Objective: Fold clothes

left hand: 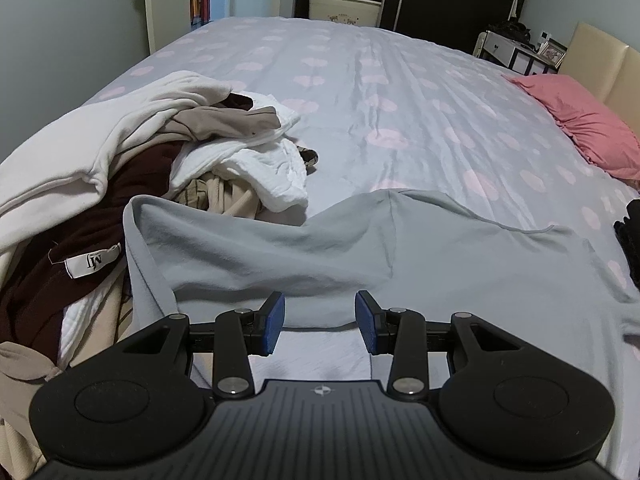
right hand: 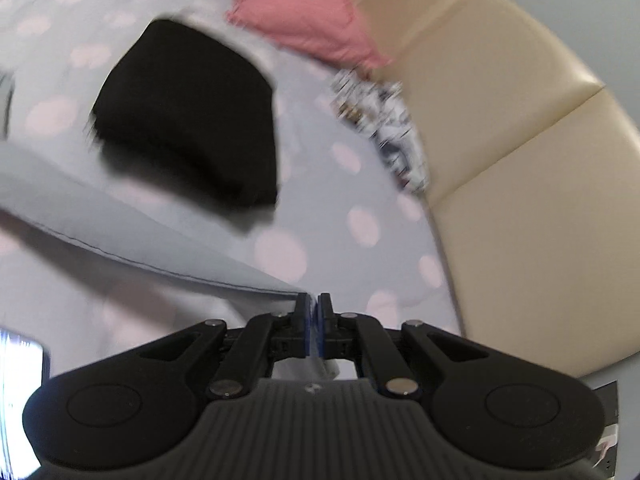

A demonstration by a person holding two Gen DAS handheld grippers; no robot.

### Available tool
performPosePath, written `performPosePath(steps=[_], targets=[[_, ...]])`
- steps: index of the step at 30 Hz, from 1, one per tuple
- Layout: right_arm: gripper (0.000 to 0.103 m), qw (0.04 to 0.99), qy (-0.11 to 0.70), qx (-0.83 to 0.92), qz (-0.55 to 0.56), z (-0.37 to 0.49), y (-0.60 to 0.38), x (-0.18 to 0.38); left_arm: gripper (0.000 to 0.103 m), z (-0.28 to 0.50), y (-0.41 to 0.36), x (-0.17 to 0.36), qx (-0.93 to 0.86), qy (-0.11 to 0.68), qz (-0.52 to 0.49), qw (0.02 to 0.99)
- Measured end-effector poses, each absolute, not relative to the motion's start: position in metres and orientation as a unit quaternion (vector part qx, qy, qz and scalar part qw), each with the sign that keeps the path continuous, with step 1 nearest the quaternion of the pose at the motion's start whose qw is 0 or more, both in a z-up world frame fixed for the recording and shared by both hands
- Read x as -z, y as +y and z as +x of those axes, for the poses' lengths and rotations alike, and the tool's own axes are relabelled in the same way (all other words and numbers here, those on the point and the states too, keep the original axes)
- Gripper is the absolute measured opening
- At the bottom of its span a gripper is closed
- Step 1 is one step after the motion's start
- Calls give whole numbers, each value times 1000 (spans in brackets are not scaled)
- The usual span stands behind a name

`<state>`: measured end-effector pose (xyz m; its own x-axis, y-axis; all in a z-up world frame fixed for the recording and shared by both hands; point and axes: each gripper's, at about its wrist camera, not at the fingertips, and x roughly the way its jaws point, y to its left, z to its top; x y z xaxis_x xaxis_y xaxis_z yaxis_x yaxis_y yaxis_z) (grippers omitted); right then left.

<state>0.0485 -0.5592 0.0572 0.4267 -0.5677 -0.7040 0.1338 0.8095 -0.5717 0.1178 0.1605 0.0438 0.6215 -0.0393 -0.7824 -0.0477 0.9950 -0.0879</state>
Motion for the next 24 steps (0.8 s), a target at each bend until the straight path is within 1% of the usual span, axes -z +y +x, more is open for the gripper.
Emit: performPosePath(steps=[8, 13, 15, 17, 19, 24], targets=[[4, 772, 590, 166, -167, 5, -553, 8, 37, 122, 161, -38, -3, 445, -48, 894], [5, 762, 616, 145, -135, -5, -547, 32, 37, 122, 159, -37, -2, 448, -49, 893], [7, 766, 612, 143, -132, -5, -542, 29, 37, 122, 158, -35, -1, 451, -48, 891], [11, 773, 604, 143, -131, -4, -537, 21, 37, 122, 157, -35, 4, 455, -48, 889], [19, 784, 590, 144, -127, -2, -530, 9, 37, 121, 156, -34, 8, 458, -46, 888], [21, 828, 540, 122, -89, 13, -502, -22, 37, 119, 155, -31, 16, 461, -41, 886]])
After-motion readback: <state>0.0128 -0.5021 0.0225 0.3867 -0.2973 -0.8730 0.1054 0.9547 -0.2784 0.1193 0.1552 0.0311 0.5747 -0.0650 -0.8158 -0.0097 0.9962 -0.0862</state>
